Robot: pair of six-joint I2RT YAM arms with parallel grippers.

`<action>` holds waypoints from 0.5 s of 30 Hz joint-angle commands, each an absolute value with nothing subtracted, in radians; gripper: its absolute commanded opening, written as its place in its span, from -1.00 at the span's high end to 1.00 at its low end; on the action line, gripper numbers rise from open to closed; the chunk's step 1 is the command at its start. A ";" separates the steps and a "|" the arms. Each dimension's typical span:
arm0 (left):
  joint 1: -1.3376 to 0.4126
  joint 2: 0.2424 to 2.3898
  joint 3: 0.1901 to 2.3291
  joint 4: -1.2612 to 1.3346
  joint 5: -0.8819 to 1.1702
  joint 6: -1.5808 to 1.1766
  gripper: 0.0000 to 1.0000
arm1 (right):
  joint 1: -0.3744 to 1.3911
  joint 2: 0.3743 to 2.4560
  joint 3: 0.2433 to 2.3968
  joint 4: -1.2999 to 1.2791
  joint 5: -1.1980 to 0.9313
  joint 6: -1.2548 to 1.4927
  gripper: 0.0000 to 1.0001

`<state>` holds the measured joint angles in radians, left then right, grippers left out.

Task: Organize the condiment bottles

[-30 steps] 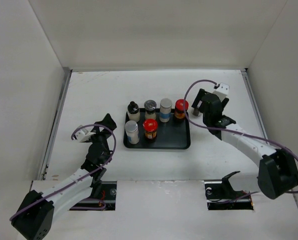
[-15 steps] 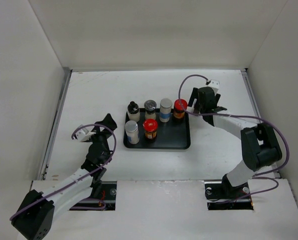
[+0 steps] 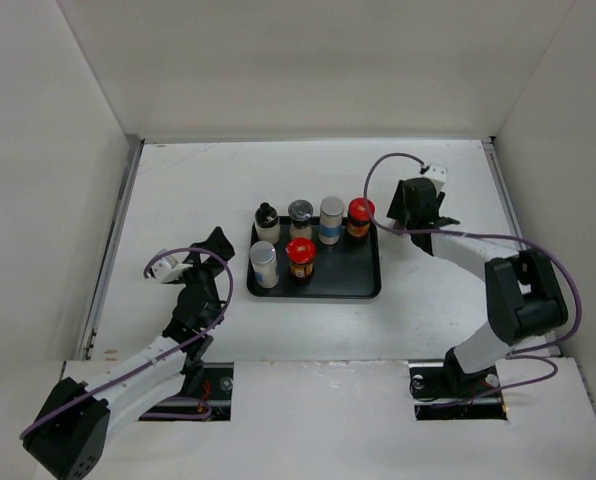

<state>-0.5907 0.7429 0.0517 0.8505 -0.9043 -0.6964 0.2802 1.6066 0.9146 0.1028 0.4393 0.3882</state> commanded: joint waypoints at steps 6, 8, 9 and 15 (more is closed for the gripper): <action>-0.597 0.724 -0.037 0.908 -0.888 -0.700 -1.00 | 0.430 1.142 0.734 0.098 0.595 0.411 -0.11; -0.599 0.691 -0.037 0.901 -0.885 -0.696 -1.00 | 0.497 1.068 0.687 0.060 0.595 0.431 -0.11; -0.599 0.671 -0.037 0.894 -0.881 -0.695 -1.00 | 0.542 1.033 0.669 0.049 0.588 0.439 -0.11; -0.597 0.601 -0.003 0.787 -0.798 -0.675 -1.00 | 0.767 1.063 0.672 0.052 0.584 0.495 -0.11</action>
<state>-0.5964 0.6235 0.0517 0.8326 -0.8635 -0.6941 0.7105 1.0237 0.6422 -0.0128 0.5621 0.4503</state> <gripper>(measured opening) 0.997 0.711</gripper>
